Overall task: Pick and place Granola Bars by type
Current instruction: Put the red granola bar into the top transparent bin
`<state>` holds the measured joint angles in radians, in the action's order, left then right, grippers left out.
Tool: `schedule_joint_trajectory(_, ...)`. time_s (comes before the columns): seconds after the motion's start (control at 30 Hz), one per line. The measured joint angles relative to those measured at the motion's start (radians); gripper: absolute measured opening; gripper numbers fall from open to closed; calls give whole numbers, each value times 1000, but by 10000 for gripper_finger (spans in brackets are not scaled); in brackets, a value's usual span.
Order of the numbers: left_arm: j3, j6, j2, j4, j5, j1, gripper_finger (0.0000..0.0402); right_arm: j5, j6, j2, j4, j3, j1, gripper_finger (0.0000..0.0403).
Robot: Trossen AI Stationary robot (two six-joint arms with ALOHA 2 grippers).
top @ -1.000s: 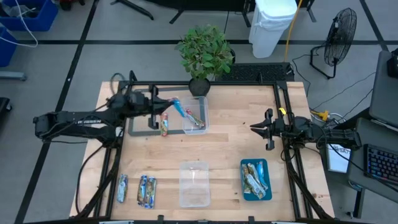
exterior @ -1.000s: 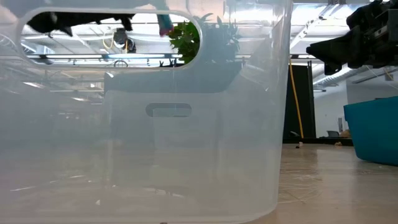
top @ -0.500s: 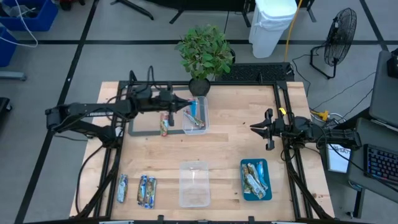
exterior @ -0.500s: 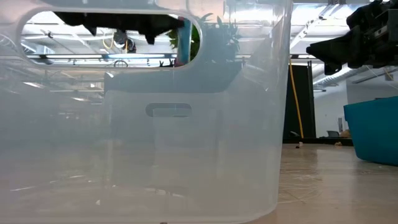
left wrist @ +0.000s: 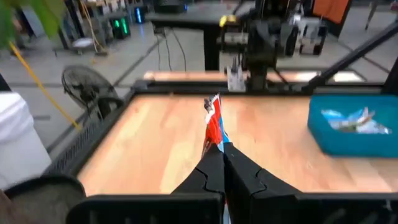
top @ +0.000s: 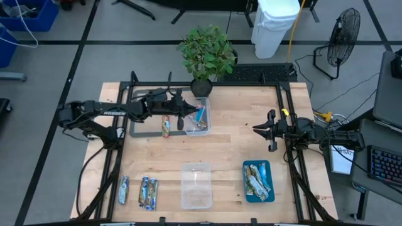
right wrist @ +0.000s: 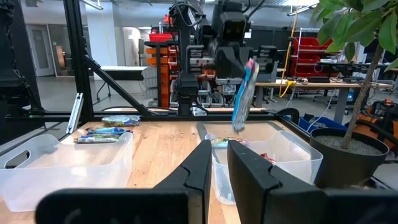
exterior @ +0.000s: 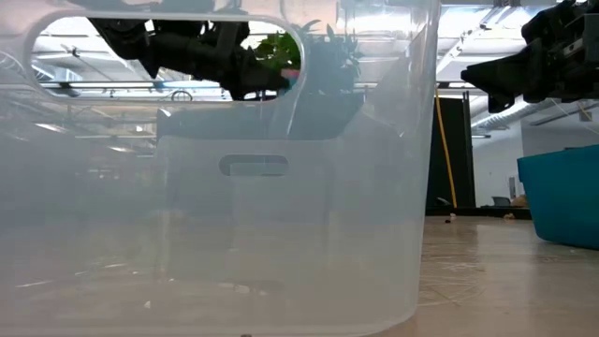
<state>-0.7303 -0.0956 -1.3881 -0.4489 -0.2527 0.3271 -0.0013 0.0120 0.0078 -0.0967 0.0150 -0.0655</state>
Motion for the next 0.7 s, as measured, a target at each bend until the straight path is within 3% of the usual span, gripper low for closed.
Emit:
schedule_joint_trajectory(0.2,0,13,-2,120,88,1,1,0,0,0,0,0,0,43)
schedule_joint_trajectory(0.7,0,105,-2,228,122,5,1,0,0,0,0,0,0,45)
